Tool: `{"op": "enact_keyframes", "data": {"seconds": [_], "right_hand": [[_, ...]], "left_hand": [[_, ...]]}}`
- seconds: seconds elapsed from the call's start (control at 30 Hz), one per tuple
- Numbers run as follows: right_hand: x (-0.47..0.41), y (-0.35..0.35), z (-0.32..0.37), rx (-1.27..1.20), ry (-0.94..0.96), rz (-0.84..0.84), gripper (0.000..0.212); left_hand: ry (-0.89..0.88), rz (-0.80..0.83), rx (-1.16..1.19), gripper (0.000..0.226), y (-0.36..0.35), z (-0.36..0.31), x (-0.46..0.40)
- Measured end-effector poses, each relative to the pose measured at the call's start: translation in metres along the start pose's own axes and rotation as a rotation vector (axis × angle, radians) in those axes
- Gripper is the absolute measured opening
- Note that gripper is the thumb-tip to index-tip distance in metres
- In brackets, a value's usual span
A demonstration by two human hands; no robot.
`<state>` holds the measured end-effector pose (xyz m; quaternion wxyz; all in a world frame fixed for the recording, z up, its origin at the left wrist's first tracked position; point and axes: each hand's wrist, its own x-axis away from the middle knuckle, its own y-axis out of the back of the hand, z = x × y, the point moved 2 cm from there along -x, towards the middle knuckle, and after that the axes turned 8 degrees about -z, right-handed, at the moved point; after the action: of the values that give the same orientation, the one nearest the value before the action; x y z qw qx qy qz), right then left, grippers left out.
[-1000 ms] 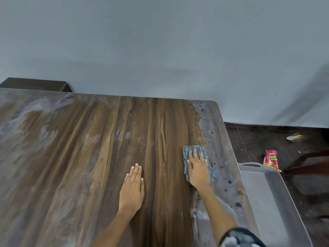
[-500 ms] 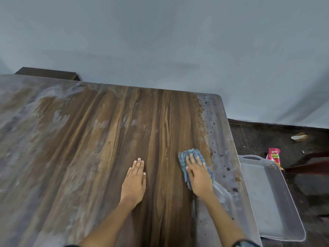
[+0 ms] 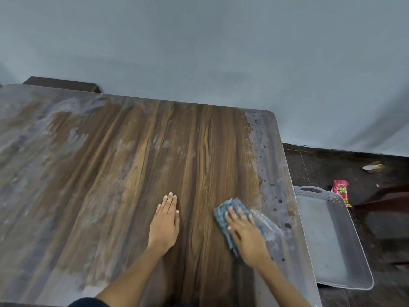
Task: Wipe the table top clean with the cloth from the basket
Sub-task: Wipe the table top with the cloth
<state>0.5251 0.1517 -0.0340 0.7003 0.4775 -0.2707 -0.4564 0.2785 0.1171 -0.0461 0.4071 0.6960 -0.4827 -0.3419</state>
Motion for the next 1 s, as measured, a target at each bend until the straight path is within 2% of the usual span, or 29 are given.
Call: {"op": "enact_keyframes", "data": {"seconds": [0.1, 0.2, 0.27, 0.37, 0.4, 0.47, 0.57, 0.67, 0.73, 0.8, 0.9, 0.93, 1.0], "right_hand": [[-0.046, 0.009, -0.005, 0.054, -0.21, -0.077, 0.045], [-0.064, 0.0, 0.023, 0.017, -0.217, -0.057, 0.047], [-0.048, -0.009, 0.051, -0.043, -0.048, -0.03, 0.046], [0.005, -0.015, 0.067, -0.03, 0.329, 0.06, 0.045], [0.019, -0.014, 0.059, -0.059, 0.352, 0.12, 0.044], [0.028, -0.007, 0.029, -0.143, 0.267, 0.192, 0.044], [-0.004, 0.008, -0.005, -0.128, 0.063, 0.037, 0.041], [-0.045, 0.009, -0.002, -0.068, -0.147, -0.039, 0.043], [-0.053, 0.001, 0.015, -0.045, -0.169, -0.068, 0.045], [-0.038, -0.012, 0.038, -0.08, -0.036, -0.027, 0.045], [0.018, -0.024, 0.054, -0.151, 0.268, 0.144, 0.045], [0.037, -0.024, 0.05, -0.17, 0.322, 0.182, 0.045], [0.06, -0.013, 0.027, -0.219, 0.293, 0.227, 0.043]], "left_hand": [[0.022, 0.003, -0.004, 0.048, 0.0, -0.003, 0.002], [0.038, 0.004, -0.003, 0.048, 0.001, -0.006, 0.006], [0.046, -0.006, 0.002, 0.048, 0.0, -0.007, 0.007], [0.058, -0.018, 0.015, 0.048, -0.001, -0.008, 0.009], [0.062, -0.02, 0.017, 0.048, -0.002, -0.008, 0.01], [0.075, -0.039, 0.017, 0.048, -0.004, -0.008, 0.014], [0.1, -0.058, 0.019, 0.047, -0.007, -0.01, 0.018], [0.123, -0.058, 0.019, 0.047, -0.009, -0.011, 0.023], [0.126, -0.061, 0.011, 0.047, -0.009, -0.012, 0.026], [0.118, -0.066, 0.014, 0.047, -0.009, -0.012, 0.027], [0.097, -0.062, 0.024, 0.047, -0.006, -0.011, 0.027], [0.086, -0.055, 0.019, 0.048, -0.006, -0.01, 0.028], [0.064, -0.05, 0.014, 0.048, -0.005, -0.008, 0.03]]}}
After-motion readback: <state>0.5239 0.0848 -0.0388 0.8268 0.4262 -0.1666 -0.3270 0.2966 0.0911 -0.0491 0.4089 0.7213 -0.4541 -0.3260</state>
